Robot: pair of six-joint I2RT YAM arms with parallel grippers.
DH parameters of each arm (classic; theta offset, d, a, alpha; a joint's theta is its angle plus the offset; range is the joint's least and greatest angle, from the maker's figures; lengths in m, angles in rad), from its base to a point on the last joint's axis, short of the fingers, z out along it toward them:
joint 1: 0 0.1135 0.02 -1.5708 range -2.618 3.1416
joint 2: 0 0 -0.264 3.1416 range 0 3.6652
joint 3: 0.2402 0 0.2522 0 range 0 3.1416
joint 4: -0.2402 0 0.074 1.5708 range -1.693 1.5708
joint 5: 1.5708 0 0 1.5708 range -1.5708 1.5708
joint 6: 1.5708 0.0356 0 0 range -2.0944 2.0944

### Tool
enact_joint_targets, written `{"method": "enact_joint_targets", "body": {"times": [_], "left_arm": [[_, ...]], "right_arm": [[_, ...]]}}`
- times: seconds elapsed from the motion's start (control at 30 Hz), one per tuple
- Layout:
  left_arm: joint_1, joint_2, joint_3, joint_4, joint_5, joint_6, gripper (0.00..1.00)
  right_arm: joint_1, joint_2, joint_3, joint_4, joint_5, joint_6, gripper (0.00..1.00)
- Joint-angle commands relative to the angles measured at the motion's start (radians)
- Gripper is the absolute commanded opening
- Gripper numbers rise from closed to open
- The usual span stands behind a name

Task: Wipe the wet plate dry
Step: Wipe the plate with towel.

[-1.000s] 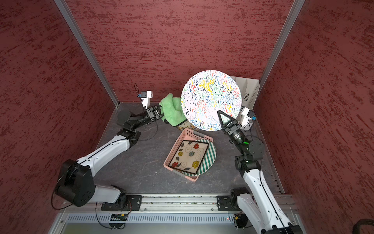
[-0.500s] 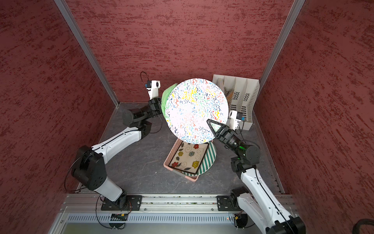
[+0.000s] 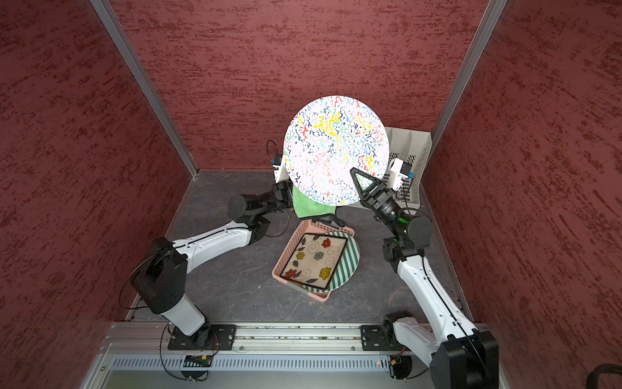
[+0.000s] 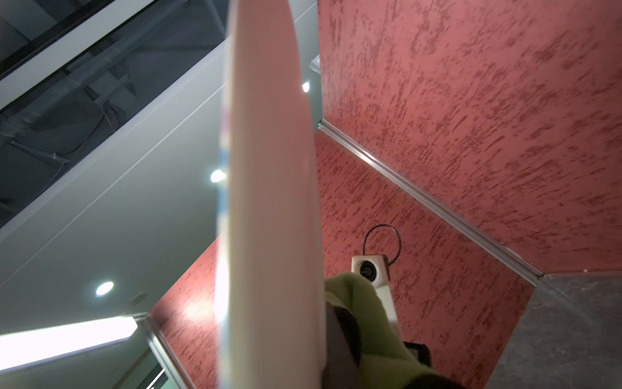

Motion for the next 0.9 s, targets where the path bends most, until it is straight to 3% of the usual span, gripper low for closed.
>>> {"method": "enact_joint_targets", "body": {"times": [0.0,0.1,0.27,0.47,0.57,0.6,0.67,0.73,0.8,0.87], "left_arm": [[0.041,-0.083,0.074,0.024,0.018,0.026,0.0],[0.025,-0.059,0.157,-0.037,0.042,0.066,0.0],[-0.076,-0.009,0.126,0.007,0.051,0.097,0.0],[-0.013,-0.149,-0.272,0.08,-0.074,0.157,0.0],[0.003,-0.296,-0.425,-0.048,-0.159,0.327,0.0],[-0.016,-0.358,-0.446,-0.158,-0.206,0.418,0.0],[-0.1,-0.487,-0.416,-0.561,-0.39,0.692,0.0],[-0.243,-0.542,-0.328,-0.883,-0.715,0.978,0.0],[-0.322,-0.507,-0.25,-0.999,-0.939,1.118,0.0],[-0.347,-0.441,-0.166,-1.1,-1.108,1.175,0.0]], "right_arm": [[0.127,-0.031,-0.065,0.028,-0.054,-0.074,0.0],[0.262,-0.061,-0.127,0.012,-0.024,-0.174,0.0],[0.235,-0.037,-0.072,-0.067,0.066,-0.174,0.0],[0.032,-0.087,0.009,-0.239,0.124,-0.167,0.0],[0.039,-0.151,0.038,-0.474,0.164,-0.347,0.0],[0.058,-0.169,0.036,-0.543,0.19,-0.404,0.0],[0.105,-0.184,0.012,-0.564,0.215,-0.471,0.0],[0.153,-0.177,0.004,-0.576,0.232,-0.51,0.0],[0.205,-0.161,0.004,-0.579,0.257,-0.539,0.0],[0.245,-0.137,0.013,-0.552,0.251,-0.557,0.0]]}}
